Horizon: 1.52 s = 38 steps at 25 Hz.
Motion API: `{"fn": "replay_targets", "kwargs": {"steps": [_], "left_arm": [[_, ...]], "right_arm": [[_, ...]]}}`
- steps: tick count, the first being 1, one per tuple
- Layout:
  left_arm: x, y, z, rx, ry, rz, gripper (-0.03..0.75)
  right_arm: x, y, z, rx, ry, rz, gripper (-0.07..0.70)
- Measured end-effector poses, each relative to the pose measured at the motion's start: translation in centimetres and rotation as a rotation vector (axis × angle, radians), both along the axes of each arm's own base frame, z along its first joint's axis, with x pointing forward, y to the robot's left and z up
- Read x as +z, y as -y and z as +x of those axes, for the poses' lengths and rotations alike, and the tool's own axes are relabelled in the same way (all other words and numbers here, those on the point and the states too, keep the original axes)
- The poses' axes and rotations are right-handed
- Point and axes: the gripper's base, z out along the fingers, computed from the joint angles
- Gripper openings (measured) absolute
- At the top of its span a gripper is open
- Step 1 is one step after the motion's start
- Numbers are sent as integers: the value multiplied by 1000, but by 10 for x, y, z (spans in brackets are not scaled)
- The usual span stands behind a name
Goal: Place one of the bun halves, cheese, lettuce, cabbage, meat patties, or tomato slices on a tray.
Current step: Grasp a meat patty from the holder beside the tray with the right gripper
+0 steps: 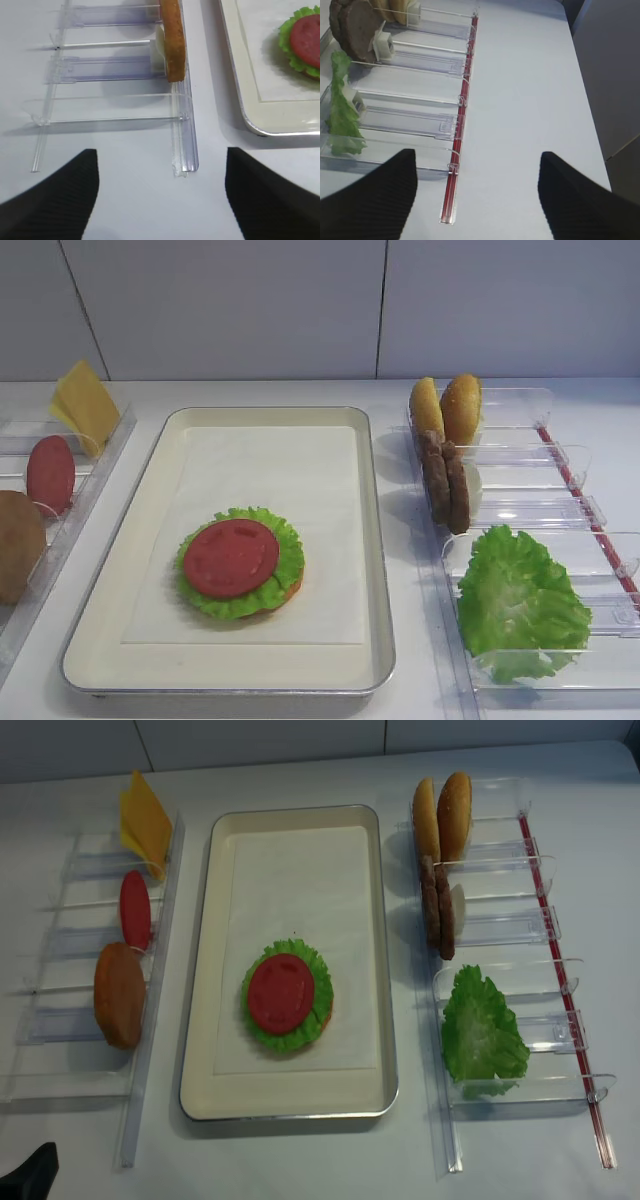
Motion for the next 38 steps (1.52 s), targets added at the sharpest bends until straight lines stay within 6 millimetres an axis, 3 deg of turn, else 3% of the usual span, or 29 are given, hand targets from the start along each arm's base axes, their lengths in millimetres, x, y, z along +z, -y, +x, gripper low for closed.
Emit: {"fn": "replay_targets", "kwargs": {"steps": [14, 21, 28, 33, 38], "left_arm": [[0, 0, 0, 0, 0, 0, 510], [0, 0, 0, 0, 0, 0, 510], [0, 0, 0, 0, 0, 0, 510], [0, 0, 0, 0, 0, 0, 510], [0, 0, 0, 0, 0, 0, 510]], "right_arm": [[1, 0, 0, 2, 2, 4, 519], [41, -3, -2, 5, 52, 68, 519], [95, -16, 30, 66, -17, 193, 519], [115, -32, 64, 180, -111, 281, 519], [119, -50, 106, 344, -226, 354, 519]]}}
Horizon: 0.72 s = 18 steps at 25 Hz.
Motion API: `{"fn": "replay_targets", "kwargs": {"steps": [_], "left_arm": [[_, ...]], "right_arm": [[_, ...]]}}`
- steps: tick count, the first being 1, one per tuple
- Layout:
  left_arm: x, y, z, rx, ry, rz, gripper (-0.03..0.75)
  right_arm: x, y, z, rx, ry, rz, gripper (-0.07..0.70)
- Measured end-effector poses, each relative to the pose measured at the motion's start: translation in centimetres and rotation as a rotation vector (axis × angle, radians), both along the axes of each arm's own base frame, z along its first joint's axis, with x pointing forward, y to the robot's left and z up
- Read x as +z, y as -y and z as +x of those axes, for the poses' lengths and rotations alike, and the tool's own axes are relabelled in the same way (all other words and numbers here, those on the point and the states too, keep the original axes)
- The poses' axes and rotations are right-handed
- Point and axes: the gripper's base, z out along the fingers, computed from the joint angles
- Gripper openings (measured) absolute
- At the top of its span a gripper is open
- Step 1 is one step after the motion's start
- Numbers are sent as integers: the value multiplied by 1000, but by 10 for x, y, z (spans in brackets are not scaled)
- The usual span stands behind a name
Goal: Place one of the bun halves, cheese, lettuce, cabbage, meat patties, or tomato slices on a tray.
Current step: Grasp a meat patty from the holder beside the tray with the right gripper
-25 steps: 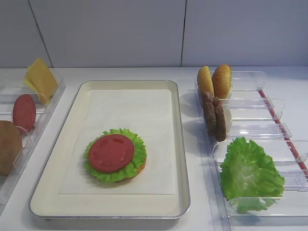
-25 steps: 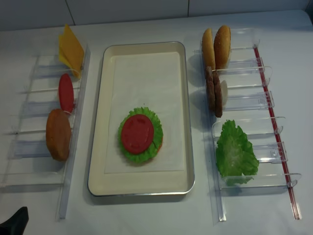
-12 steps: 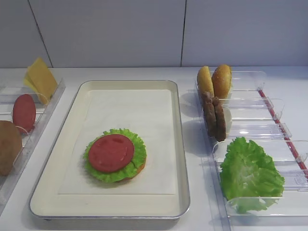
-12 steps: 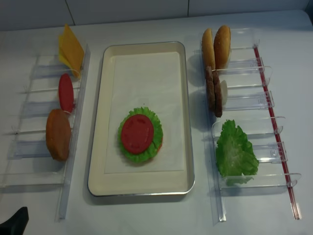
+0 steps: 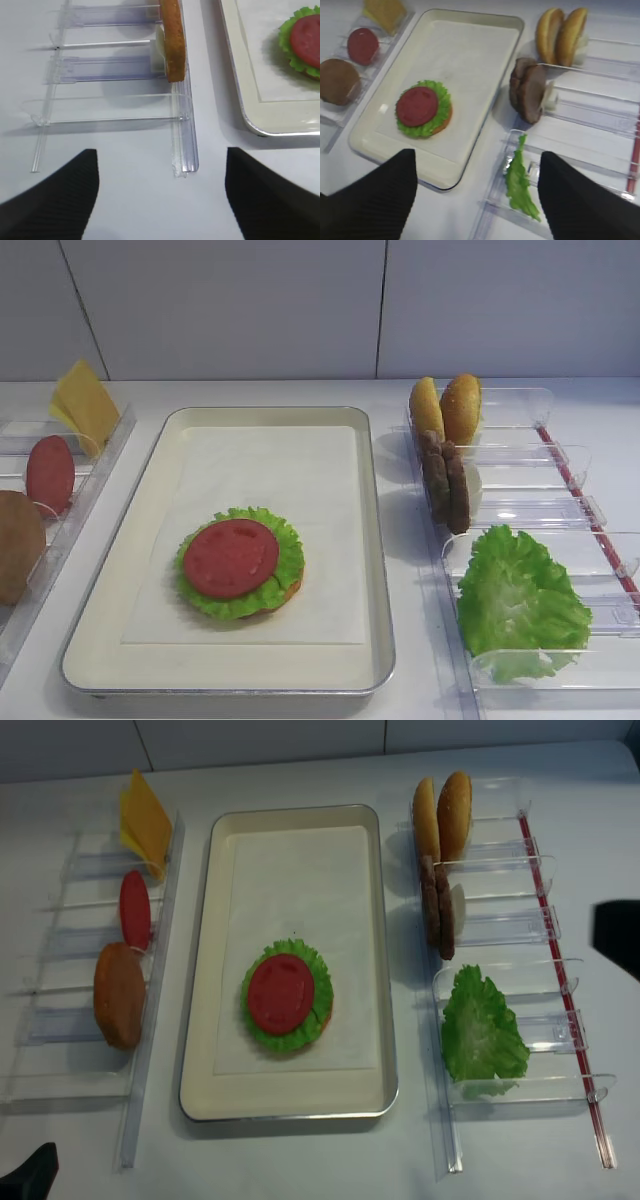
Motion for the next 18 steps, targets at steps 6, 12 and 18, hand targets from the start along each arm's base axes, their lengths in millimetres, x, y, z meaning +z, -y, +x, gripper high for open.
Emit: {"fn": "replay_targets", "kwargs": {"steps": [6, 12, 18], "left_arm": [[0, 0, 0, 0, 0, 0, 510], [0, 0, 0, 0, 0, 0, 510], [0, 0, 0, 0, 0, 0, 510]], "right_arm": [[-8, -16, 52, 136, -106, 89, 519], [-9, -39, 88, 245, -134, 45, 519], [-28, -69, 130, 224, -232, -104, 519]]}}
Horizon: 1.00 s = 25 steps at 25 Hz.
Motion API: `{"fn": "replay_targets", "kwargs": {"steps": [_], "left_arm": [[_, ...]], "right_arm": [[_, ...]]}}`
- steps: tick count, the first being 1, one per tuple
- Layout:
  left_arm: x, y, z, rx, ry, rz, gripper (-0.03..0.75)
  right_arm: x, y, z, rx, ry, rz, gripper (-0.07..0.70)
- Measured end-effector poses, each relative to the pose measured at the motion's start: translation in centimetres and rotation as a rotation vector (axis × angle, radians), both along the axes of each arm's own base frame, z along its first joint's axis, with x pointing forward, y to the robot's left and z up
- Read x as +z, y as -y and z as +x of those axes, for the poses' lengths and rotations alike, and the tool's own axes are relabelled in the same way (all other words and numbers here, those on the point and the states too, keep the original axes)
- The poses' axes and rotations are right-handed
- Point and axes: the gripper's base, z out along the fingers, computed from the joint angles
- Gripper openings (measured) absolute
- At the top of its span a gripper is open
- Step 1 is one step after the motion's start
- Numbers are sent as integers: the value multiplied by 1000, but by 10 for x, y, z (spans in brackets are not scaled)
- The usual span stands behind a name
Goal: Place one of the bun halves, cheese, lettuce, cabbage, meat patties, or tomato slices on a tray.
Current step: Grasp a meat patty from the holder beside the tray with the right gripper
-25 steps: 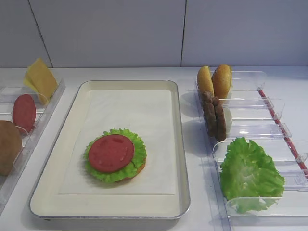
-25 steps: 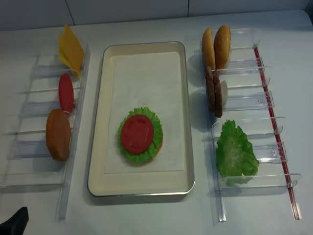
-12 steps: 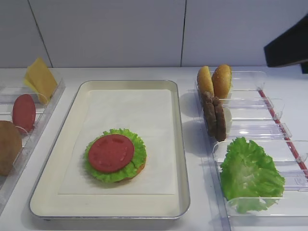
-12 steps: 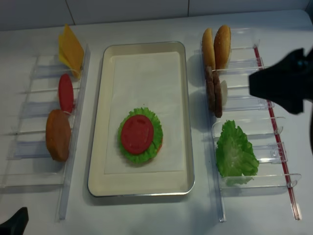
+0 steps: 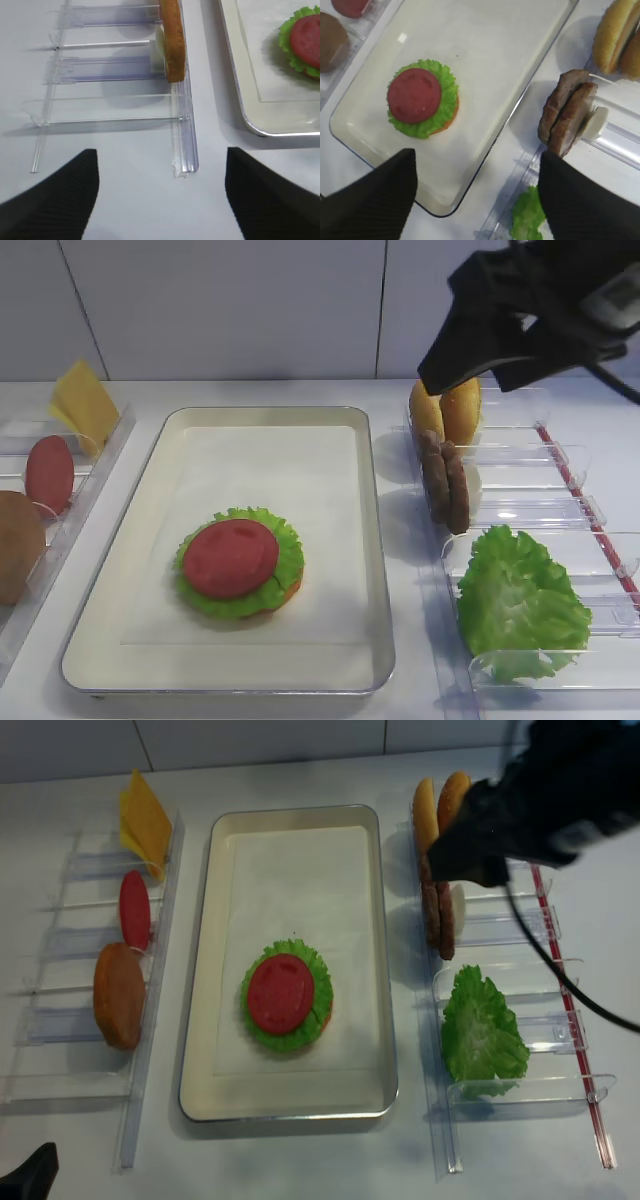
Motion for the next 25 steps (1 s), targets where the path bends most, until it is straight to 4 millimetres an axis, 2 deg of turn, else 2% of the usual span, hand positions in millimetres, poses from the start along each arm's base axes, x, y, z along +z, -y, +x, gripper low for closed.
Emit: {"fn": "replay_targets", "kwargs": {"steps": [6, 11, 17, 22, 25], "left_arm": [[0, 0, 0, 0, 0, 0, 510], [0, 0, 0, 0, 0, 0, 510], [0, 0, 0, 0, 0, 0, 510], [0, 0, 0, 0, 0, 0, 510], [0, 0, 0, 0, 0, 0, 510]], "right_arm": [[-24, -17, 48, -112, -103, -86, 508], [-39, -29, 81, -141, -148, -111, 426], [-59, -35, 102, -141, -203, -154, 410], [-79, -32, 111, -176, -236, -230, 409], [-82, -33, 113, -181, -241, -230, 409]]}}
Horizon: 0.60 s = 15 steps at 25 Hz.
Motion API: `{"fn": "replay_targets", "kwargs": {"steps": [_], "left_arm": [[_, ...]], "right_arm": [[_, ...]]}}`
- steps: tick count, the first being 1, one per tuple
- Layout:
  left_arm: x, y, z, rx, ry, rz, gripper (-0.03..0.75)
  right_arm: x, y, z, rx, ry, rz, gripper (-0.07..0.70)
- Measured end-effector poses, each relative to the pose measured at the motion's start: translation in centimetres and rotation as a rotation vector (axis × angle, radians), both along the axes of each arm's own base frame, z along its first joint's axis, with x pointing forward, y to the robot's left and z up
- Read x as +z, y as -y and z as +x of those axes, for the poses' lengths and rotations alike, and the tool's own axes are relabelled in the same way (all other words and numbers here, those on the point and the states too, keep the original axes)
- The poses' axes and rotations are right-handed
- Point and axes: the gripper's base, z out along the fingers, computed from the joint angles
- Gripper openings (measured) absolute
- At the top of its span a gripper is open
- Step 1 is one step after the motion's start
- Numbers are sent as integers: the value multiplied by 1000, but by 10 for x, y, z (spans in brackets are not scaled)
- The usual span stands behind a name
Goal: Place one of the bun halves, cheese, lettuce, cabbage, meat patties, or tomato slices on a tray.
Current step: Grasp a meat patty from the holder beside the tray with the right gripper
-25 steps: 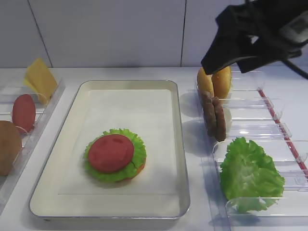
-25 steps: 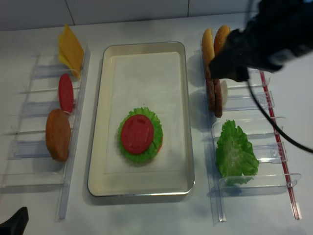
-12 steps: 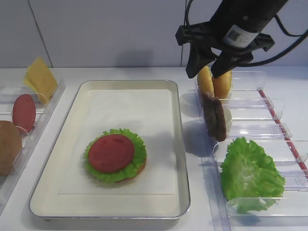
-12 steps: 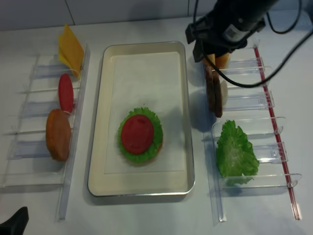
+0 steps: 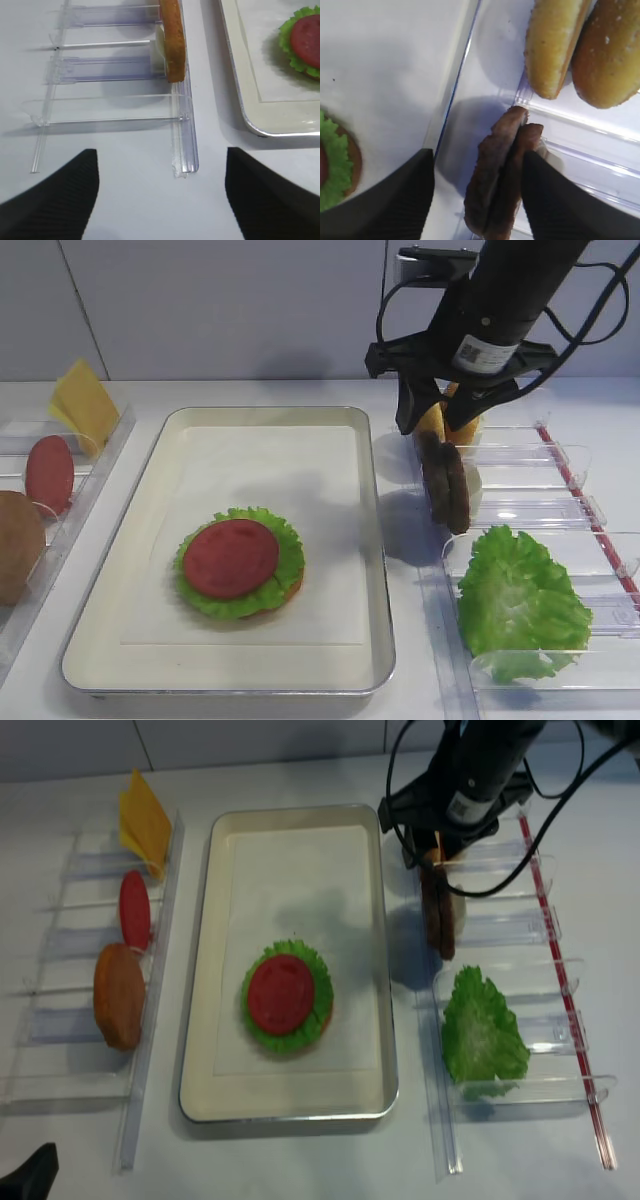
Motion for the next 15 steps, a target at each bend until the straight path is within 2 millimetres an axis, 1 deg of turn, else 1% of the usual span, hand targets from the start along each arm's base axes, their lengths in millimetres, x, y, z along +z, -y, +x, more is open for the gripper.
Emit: {"fn": "replay_targets", "kwargs": {"steps": [5, 9, 11, 15], "left_arm": [[0, 0, 0, 0, 0, 0, 510], [0, 0, 0, 0, 0, 0, 510], [0, 0, 0, 0, 0, 0, 510], [0, 0, 0, 0, 0, 0, 510]], "right_arm": [[0, -1, 2, -5, 12, 6, 409], [-11, -2, 6, -6, -15, -2, 407], [-15, -6, 7, 4, -18, -13, 398], [-17, -15, 3, 43, 9, -60, 381]]}}
